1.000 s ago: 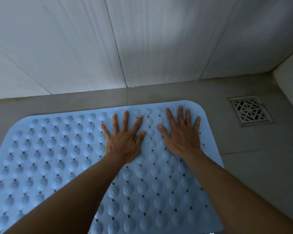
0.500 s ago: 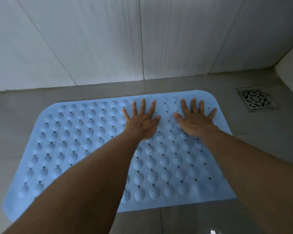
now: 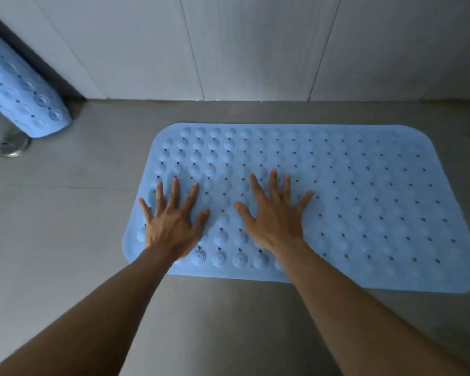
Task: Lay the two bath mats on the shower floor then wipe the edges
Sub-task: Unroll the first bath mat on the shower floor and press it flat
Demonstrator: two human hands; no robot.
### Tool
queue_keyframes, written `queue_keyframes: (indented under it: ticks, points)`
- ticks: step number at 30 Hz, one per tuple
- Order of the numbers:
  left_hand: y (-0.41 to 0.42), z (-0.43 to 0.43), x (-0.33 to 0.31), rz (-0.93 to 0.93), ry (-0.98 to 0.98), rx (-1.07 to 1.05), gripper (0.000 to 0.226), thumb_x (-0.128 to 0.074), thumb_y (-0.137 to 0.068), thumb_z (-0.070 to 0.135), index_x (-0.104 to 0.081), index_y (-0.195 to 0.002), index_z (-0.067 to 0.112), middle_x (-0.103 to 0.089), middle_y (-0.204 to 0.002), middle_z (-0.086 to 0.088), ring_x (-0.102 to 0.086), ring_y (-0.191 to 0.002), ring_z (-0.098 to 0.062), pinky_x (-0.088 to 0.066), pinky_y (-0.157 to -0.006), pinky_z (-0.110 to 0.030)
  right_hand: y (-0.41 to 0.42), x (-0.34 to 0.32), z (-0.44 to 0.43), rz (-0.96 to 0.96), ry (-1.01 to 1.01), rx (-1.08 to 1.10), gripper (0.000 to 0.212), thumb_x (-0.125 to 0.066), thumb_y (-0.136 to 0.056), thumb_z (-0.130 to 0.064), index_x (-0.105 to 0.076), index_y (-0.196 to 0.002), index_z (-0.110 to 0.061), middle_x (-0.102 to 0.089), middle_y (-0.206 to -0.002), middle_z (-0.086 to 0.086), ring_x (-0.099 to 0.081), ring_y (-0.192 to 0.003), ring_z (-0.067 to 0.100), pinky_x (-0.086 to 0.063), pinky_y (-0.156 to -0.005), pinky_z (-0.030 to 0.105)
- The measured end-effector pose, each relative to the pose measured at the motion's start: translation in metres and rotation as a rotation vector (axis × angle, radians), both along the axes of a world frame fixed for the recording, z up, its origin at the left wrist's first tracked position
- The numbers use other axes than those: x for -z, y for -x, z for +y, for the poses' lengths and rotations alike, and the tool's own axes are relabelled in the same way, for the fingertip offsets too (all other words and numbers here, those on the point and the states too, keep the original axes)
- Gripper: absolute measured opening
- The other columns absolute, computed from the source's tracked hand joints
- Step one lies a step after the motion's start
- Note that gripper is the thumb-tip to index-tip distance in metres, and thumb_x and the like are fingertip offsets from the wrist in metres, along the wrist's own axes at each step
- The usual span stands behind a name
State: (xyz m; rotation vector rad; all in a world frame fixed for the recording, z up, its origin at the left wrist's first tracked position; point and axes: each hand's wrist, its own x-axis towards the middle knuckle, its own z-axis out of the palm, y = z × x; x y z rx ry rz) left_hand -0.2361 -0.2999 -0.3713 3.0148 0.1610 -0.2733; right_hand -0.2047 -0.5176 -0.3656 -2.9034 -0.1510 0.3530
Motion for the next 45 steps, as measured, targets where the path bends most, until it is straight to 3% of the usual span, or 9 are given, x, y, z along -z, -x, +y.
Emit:
queue_keyframes:
  ticks: [7,14,21,27,32,36,38,42,45]
  points:
    - [0.012,0.023,0.005,0.045,-0.009,-0.022,0.077,-0.002,-0.084,0.085,0.025,-0.147,0.052,0.024,-0.164,0.002,0.023,-0.149,-0.034,0.007,-0.114,-0.07,0.016,0.013,0.028,0.006,0.11,-0.031,0.079,0.003,-0.082,-0.087,0.018,-0.15,-0.051,0.023,-0.164,0.002,0.018,-0.151,0.032,0.007,-0.104,0.079]
    - [0.01,0.024,0.003,0.016,-0.039,0.017,0.073,-0.007,-0.088,0.082,0.016,-0.15,0.053,0.015,-0.166,0.006,0.008,-0.149,-0.042,0.0,-0.11,-0.074,0.015,0.011,0.032,0.028,0.152,-0.034,0.079,0.003,-0.082,-0.086,0.024,-0.149,-0.049,0.023,-0.164,0.011,0.016,-0.151,0.037,0.003,-0.105,0.079]
    - [0.007,0.024,0.003,0.047,-0.023,-0.004,0.073,-0.003,-0.086,0.082,0.021,-0.148,0.053,0.02,-0.165,0.006,0.016,-0.15,-0.039,0.005,-0.112,-0.072,0.013,0.013,0.033,0.03,0.194,-0.043,0.081,0.005,-0.083,-0.086,0.026,-0.149,-0.045,0.021,-0.165,0.009,0.015,-0.151,0.036,0.002,-0.105,0.08]
    - [0.009,0.025,0.0,0.081,-0.05,0.0,0.074,-0.002,-0.086,0.082,0.025,-0.148,0.05,0.023,-0.164,0.005,0.018,-0.149,-0.039,0.003,-0.112,-0.072,0.011,0.01,0.034,0.05,0.151,-0.03,0.08,0.005,-0.082,-0.085,0.032,-0.146,-0.045,0.024,-0.164,0.005,0.017,-0.151,0.032,0.005,-0.106,0.078]
    - [0.006,0.02,-0.002,0.132,-0.06,-0.005,0.074,0.004,-0.086,0.078,0.024,-0.15,0.046,0.025,-0.163,0.002,0.021,-0.149,-0.039,0.009,-0.109,-0.076,0.01,0.004,0.026,0.075,0.057,-0.043,0.073,0.005,-0.091,-0.074,0.024,-0.152,-0.039,0.021,-0.165,0.002,0.015,-0.152,0.026,0.007,-0.111,0.072]
    - [0.013,-0.03,-0.008,0.051,-0.019,0.027,0.067,0.005,-0.092,0.065,0.012,-0.155,0.042,0.021,-0.165,-0.002,0.022,-0.15,-0.034,0.008,-0.112,-0.073,0.014,-0.013,-0.013,0.012,-0.122,-0.024,0.066,-0.012,-0.101,-0.057,-0.005,-0.159,-0.026,0.0,-0.167,0.012,-0.003,-0.154,0.028,-0.002,-0.122,0.056]
    - [0.016,-0.073,-0.01,0.011,0.011,0.087,0.067,0.004,-0.093,0.066,0.007,-0.156,0.042,0.022,-0.164,-0.003,0.024,-0.149,-0.032,0.01,-0.113,-0.07,0.019,-0.017,-0.048,-0.05,-0.07,0.002,0.065,-0.015,-0.102,-0.055,-0.012,-0.159,-0.024,-0.007,-0.166,0.013,-0.003,-0.153,0.029,0.0,-0.121,0.059]
    - [0.009,-0.161,-0.007,-0.026,0.063,0.22,0.068,0.002,-0.093,0.068,0.007,-0.156,0.042,0.022,-0.164,-0.004,0.026,-0.149,-0.03,0.013,-0.113,-0.068,0.021,-0.013,-0.135,-0.043,0.059,0.095,0.068,-0.015,-0.099,-0.063,-0.004,-0.158,-0.034,0.0,-0.167,0.009,0.006,-0.153,0.03,0.009,-0.115,0.068]
    - [-0.002,-0.21,-0.001,-0.035,0.055,0.222,0.068,-0.001,-0.095,0.068,0.007,-0.156,0.041,0.017,-0.165,-0.006,0.027,-0.148,-0.034,0.01,-0.112,-0.071,0.019,-0.008,-0.198,0.003,0.07,0.163,0.07,-0.017,-0.097,-0.065,0.003,-0.158,-0.035,0.005,-0.167,0.008,0.008,-0.153,0.03,0.007,-0.116,0.068]
